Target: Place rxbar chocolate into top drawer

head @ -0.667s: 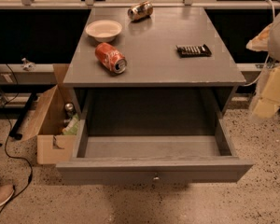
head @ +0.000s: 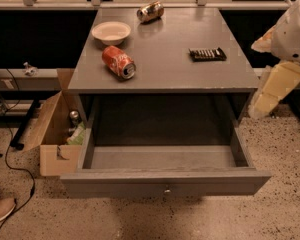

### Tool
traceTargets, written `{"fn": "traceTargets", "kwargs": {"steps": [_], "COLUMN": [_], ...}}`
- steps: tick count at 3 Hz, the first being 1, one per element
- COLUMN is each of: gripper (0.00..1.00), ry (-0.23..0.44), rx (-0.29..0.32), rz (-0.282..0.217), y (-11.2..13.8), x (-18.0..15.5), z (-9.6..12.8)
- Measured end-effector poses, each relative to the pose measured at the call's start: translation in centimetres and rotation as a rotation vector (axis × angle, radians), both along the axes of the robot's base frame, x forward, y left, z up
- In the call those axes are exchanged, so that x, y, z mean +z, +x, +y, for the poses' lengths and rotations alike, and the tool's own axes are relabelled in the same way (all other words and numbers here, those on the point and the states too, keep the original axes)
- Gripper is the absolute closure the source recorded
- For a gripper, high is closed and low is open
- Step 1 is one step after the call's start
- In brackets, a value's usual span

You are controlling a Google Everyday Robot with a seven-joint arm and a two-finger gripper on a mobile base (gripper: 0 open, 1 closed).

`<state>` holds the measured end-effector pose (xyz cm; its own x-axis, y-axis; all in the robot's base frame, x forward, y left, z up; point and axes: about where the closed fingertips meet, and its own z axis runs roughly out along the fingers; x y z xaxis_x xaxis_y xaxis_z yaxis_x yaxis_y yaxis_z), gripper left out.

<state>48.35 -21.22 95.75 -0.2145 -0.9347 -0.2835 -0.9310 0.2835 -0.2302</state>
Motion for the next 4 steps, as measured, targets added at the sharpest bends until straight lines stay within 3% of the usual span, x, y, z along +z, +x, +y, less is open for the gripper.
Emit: {"fn": "traceTargets", "kwargs": {"steps": [1, 2, 3, 4], "gripper": [0.00, 0.00, 0.00, 0.00], "ry": [0.093, 0.203, 0.293, 0.292], "rx": [0.008, -0.035, -0.077, -0.076], "rz": [-0.013, -0.038, -0.094, -0.093], "y": [5.9, 11.6, 16.5, 16.5], "x": [-2.0, -4.1, -4.2, -4.2], "z": [0.1, -0.7, -1.8, -1.8]}}
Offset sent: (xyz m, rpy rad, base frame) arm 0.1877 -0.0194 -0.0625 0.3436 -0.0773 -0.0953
